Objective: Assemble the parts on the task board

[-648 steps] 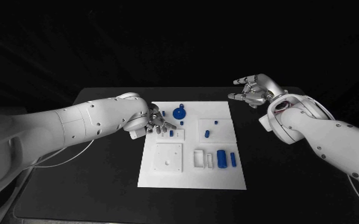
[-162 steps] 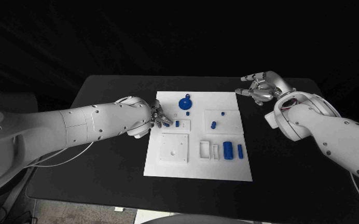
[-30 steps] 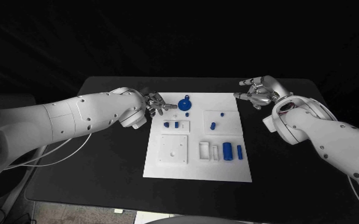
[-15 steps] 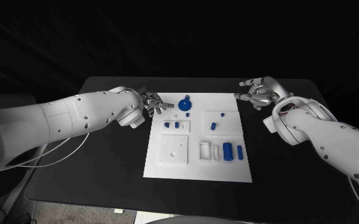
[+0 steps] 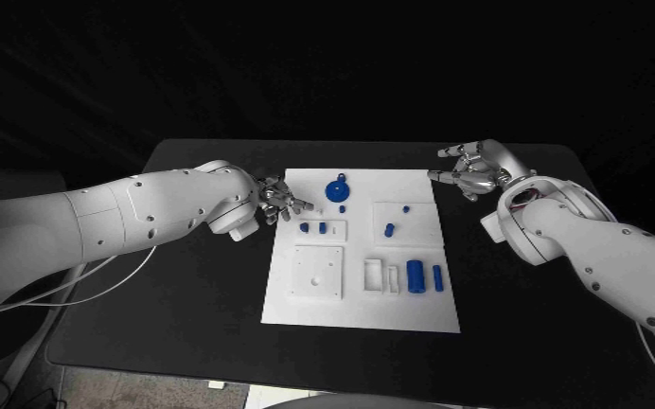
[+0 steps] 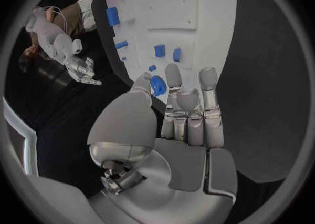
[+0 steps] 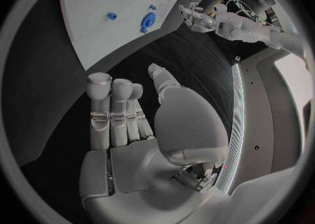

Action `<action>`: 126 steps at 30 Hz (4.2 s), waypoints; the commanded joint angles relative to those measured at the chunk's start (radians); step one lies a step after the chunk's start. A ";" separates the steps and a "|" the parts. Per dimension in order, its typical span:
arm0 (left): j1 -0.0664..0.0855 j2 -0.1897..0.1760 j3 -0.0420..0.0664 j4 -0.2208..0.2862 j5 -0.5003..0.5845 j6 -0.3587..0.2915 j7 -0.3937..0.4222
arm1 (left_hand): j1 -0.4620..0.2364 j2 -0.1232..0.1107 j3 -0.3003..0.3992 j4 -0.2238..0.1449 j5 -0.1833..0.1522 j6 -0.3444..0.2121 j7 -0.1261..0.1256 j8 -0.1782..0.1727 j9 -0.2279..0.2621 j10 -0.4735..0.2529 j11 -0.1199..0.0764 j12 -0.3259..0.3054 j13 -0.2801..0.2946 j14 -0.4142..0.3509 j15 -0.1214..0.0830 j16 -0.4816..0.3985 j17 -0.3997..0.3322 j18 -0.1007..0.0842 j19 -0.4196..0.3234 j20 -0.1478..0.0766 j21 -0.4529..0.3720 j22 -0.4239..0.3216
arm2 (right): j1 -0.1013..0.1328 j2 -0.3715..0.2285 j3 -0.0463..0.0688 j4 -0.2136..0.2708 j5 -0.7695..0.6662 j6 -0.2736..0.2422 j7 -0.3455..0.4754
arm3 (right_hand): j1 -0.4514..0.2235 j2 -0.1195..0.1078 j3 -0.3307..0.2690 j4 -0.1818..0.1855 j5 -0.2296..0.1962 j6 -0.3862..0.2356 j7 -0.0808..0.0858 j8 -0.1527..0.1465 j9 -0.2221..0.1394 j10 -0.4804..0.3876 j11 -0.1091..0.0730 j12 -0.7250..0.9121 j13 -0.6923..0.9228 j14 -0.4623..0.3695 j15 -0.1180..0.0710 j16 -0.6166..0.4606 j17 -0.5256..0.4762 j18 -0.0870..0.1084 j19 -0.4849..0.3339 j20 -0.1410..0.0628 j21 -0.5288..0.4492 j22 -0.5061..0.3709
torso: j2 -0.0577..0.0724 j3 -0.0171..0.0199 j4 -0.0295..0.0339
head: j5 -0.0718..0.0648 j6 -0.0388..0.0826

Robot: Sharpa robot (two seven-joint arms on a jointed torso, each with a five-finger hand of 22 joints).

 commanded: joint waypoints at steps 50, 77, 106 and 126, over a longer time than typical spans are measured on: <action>-0.014 0.045 -0.030 -0.048 -0.018 0.102 -0.037 | -0.007 0.015 -0.003 0.005 0.005 0.004 0.000 -0.002 -0.018 0.043 0.001 -0.008 0.001 -0.005 0.003 0.001 -0.005 -0.016 0.000 0.005 0.006 0.018 | -0.002 0.002 0.000 0.000 -0.002 0.013 0.009 | -0.009 0.001 0.004 -0.005 0.009 0.004 0.000 -0.003 0.001 -0.005 -0.003 -0.002 0.002 0.000 -0.003 -0.002 0.001 0.016 0.007 0.002 0.000 0.081 | 0.000 0.0004 -0.0007 | -0.006 -0.004; -0.019 0.065 -0.030 -0.069 -0.013 0.118 -0.030 | 0.049 0.106 -0.015 -0.078 0.013 -0.006 -0.002 -0.002 -0.023 0.042 0.000 -0.015 0.001 -0.009 0.003 -0.001 -0.011 -0.017 -0.002 0.005 0.002 0.018 | -0.002 0.002 0.000 0.000 -0.002 0.016 0.008 | -0.009 0.001 0.004 -0.005 0.009 0.004 0.000 -0.003 0.001 -0.005 -0.003 -0.002 0.002 0.000 -0.003 -0.002 0.001 0.016 0.007 0.002 0.000 0.081 | 0.000 0.0010 -0.0005 | -0.009 -0.006; -0.020 0.070 -0.029 -0.070 -0.007 0.092 -0.010 | 0.053 0.191 0.075 -0.236 0.126 -0.044 -0.003 0.047 0.050 0.043 0.001 -0.013 0.001 -0.008 0.003 0.006 -0.006 -0.014 -0.006 0.007 0.009 0.019 | -0.003 0.003 0.000 -0.001 -0.002 0.022 0.006 | -0.009 0.001 0.004 -0.005 0.009 0.004 0.000 -0.003 0.001 -0.005 -0.003 -0.002 0.002 0.000 -0.003 -0.002 0.001 0.016 0.007 0.002 0.000 0.081 | 0.000 0.0008 -0.0006 | -0.009 -0.008; -0.014 0.053 -0.024 -0.058 0.012 0.172 0.009 | -0.063 0.245 0.189 -0.395 0.277 -0.093 -0.004 0.088 0.341 0.042 0.000 -0.013 0.002 -0.011 0.005 0.013 -0.011 -0.013 -0.018 0.007 0.029 0.019 | -0.003 0.002 0.000 -0.002 -0.002 0.026 0.004 | -0.012 0.002 0.004 -0.007 0.010 0.003 0.000 -0.002 0.001 -0.004 -0.003 -0.002 0.003 0.000 -0.003 -0.001 0.002 0.016 0.007 0.002 0.002 0.082 | 0.000 0.0020 -0.0014 | -0.011 -0.013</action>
